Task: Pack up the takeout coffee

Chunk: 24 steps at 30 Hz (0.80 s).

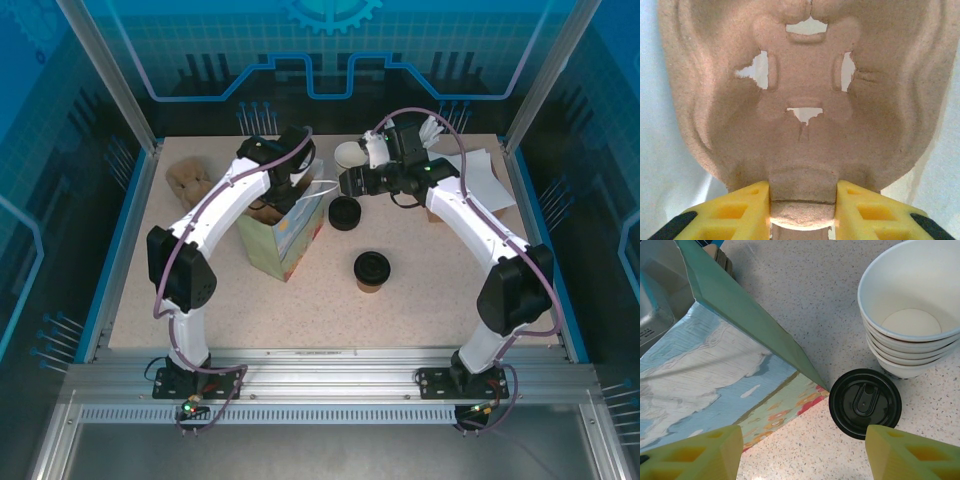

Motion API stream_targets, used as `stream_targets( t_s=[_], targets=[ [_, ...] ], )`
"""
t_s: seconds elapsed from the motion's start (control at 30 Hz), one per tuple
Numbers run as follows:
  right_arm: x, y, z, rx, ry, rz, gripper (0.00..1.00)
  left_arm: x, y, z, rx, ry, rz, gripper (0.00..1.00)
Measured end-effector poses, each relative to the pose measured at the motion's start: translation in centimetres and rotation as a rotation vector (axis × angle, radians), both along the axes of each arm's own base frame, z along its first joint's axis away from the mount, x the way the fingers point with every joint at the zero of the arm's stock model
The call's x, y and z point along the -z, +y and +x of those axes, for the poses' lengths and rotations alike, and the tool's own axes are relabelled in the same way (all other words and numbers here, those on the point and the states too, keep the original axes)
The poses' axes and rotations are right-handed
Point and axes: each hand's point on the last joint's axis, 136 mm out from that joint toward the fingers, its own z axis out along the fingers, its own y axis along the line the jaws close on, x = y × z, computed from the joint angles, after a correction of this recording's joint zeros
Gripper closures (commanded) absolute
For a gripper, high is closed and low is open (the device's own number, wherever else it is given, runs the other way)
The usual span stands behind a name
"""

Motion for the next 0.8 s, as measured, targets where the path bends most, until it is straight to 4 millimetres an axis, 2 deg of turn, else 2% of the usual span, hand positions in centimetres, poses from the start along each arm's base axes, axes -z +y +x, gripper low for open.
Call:
stream_targets(
  t_s=[0.37, 0.8],
  targets=[
    [0.5, 0.1, 0.1, -0.002, 0.012, -0.003, 0.33, 2.0, 0.5, -0.1, -0.004, 0.037, 0.014, 0.66],
    [0.8, 0.2, 0.2, -0.003, 0.018, -0.005, 0.33, 4.6, 0.4, 0.0, -0.021, 0.090, -0.067, 0.64]
  ],
)
